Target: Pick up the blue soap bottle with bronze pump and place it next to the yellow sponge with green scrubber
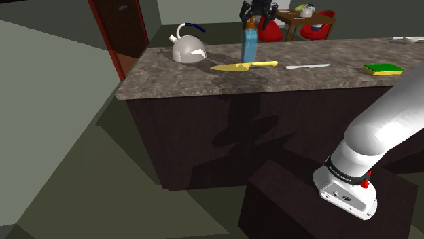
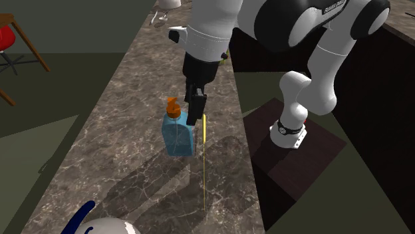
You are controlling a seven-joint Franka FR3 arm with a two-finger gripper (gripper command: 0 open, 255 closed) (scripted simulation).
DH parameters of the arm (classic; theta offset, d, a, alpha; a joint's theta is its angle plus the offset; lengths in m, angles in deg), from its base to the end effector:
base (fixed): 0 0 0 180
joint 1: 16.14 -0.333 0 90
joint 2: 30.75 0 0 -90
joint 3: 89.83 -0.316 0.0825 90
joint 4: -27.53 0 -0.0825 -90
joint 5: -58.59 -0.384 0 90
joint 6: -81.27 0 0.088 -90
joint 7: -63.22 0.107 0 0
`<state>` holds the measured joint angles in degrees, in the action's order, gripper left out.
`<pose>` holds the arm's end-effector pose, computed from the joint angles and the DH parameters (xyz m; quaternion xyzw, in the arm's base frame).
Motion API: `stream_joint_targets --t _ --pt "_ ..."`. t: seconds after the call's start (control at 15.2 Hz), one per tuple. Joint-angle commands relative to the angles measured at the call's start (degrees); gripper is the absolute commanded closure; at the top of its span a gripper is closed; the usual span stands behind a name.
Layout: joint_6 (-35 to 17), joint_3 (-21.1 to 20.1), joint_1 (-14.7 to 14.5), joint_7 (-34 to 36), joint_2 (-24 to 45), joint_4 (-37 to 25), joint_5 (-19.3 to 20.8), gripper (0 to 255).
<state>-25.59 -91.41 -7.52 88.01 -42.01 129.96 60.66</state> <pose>0.5144 -0.0649 0.6545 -0.9533 0.2688 -0.1380 0.0008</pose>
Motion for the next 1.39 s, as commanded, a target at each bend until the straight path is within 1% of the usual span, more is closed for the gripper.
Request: stream_joint_targets --t 0.0,0.4,0.86,0.92,1.32 --pt "-0.9 0.1 0.2 0.5 1.0 -0.2 0.0 0" --pt "-5.0 0.2 0.3 0.5 1.7 3.2 0.1 0" --pt "-5.0 0.2 0.3 0.5 1.7 3.2 0.1 0" --pt "-5.0 0.2 0.3 0.5 1.7 3.2 0.1 255" --pt "-5.0 0.2 0.3 0.5 1.7 3.2 0.1 255"
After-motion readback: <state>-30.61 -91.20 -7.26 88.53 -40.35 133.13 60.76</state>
